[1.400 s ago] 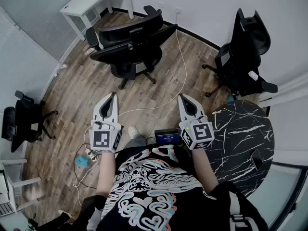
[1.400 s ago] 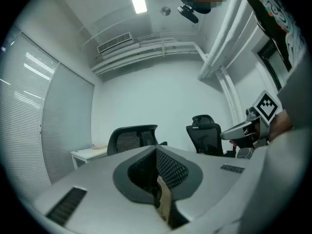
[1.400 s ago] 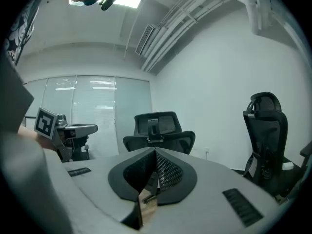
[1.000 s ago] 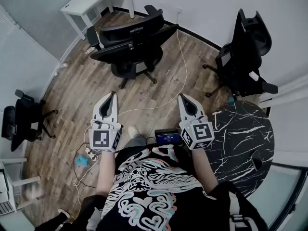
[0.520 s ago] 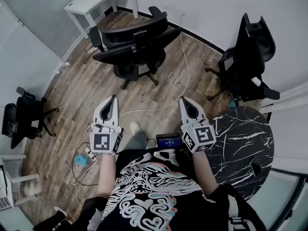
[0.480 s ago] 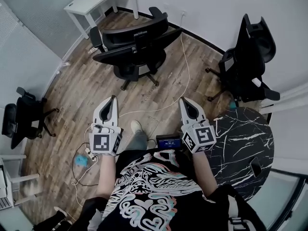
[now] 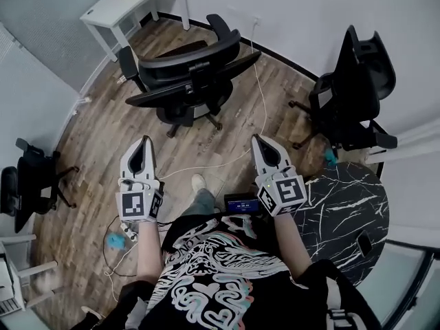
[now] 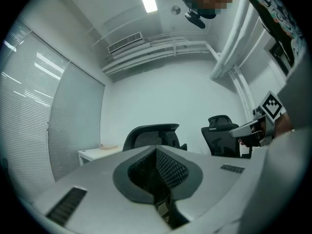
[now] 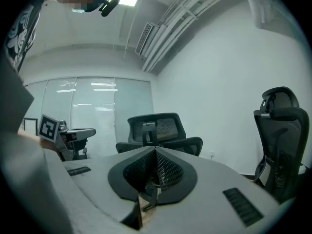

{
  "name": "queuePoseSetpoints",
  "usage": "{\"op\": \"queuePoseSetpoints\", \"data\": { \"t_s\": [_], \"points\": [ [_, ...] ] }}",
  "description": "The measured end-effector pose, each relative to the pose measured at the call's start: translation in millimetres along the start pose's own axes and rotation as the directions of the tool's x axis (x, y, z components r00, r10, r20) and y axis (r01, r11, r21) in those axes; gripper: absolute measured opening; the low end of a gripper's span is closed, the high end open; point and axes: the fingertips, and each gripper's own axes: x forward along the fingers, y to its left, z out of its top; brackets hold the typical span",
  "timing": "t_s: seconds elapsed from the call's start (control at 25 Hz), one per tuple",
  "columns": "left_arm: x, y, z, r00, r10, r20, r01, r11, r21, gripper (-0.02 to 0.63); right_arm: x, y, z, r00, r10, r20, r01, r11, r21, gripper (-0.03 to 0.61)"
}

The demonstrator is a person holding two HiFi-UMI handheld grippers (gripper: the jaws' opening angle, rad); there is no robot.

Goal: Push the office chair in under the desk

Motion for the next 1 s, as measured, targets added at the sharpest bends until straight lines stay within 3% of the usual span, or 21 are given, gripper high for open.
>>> {"op": "queuePoseSetpoints", "data": {
  "t_s": [0.2, 0.52, 0.64, 0.88, 1.0],
  "points": [
    [41.3, 29.5, 6.5, 1.000, -0.003, 0.016, 0.003, 1.000, 0.015, 0.005, 42.7, -11.3, 7.6, 1.000, -0.011, -0.001, 0.011, 1.000, 0.003, 0.032],
    [94.8, 73.9, -5.3, 0.999, -0.008, -0.034, 0.008, 1.000, -0.001, 0.005, 104.3, -14.3, 3.0, 0.998, -0.039, -0.050, 0.039, 0.999, -0.007, 0.032],
    [108.8, 95.8, -5.8, 1.000, -0.007, -0.009, 0.007, 1.000, -0.016, 0.005, 125.6, -12.5, -1.2, 0.997, -0.038, -0.069, 0.037, 0.999, -0.016, 0.032],
    [126.6, 114.8, -8.0, 0.997, -0.068, 0.032, 0.071, 0.993, -0.098, 0.005, 156.3, -3.4, -2.9, 0.995, -0.074, -0.069, 0.076, 0.997, 0.027, 0.032],
    [135.6, 118.0, -10.0, 0.993, -0.113, 0.027, 0.115, 0.989, -0.093, 0.005, 167.0, 2.0, -2.1, 0.993, -0.091, -0.075, 0.093, 0.996, 0.011, 0.034]
  ]
}}
